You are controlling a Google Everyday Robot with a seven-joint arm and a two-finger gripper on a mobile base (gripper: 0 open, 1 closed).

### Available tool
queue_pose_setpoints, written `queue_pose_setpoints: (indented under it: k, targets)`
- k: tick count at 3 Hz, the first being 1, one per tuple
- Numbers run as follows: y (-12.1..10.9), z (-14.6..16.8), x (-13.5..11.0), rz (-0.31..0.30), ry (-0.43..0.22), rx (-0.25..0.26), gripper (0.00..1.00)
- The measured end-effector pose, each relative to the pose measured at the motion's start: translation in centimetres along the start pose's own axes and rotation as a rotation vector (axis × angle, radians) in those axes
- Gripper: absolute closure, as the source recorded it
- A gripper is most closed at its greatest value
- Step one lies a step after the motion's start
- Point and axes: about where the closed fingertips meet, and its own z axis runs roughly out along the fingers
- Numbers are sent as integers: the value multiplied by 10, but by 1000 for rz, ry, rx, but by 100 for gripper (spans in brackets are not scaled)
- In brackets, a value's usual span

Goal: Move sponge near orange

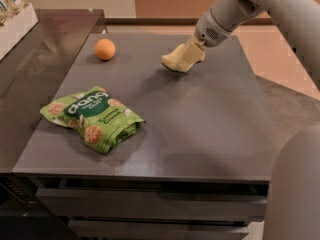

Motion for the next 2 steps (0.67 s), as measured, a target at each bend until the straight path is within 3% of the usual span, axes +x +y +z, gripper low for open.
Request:
queue_pose_setpoints:
  k: [2]
  targets:
    - [17,41,-63,-85,-45,-37,100]
